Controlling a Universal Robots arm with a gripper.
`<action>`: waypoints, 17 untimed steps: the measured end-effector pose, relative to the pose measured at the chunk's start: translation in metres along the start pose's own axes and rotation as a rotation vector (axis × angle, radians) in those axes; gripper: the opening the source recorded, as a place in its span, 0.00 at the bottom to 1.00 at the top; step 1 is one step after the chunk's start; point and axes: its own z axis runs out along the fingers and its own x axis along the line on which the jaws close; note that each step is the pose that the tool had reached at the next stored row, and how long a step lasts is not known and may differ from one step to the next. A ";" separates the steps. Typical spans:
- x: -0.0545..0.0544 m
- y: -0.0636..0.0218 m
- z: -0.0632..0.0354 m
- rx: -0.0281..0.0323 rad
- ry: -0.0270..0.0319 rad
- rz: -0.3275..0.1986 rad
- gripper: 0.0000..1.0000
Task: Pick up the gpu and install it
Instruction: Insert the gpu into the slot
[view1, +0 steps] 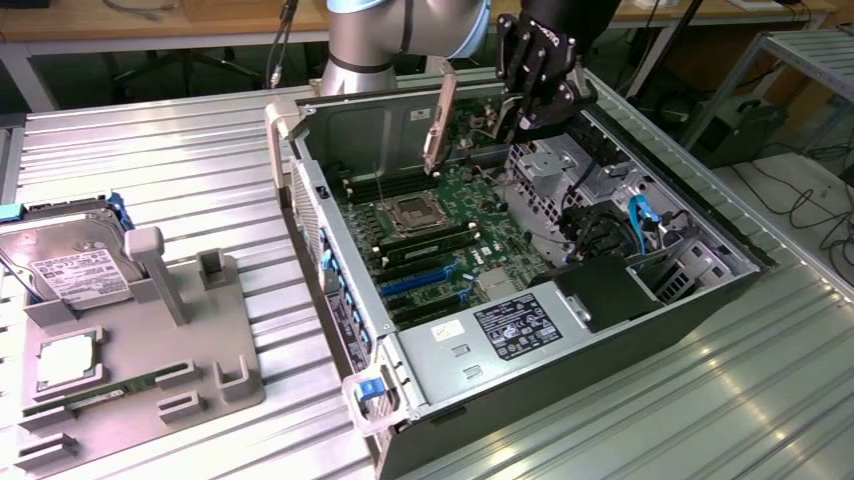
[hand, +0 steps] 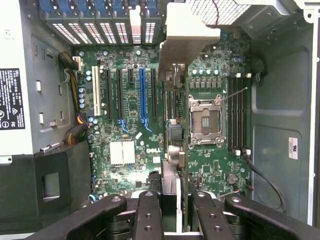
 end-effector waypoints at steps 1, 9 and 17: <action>0.000 0.0001 0.0004 -0.0001 0.0000 0.000 0.28; 0.000 0.0004 0.0053 -0.0005 0.0000 -0.006 0.28; 0.001 0.0054 0.0100 -0.0006 -0.0002 -0.008 0.28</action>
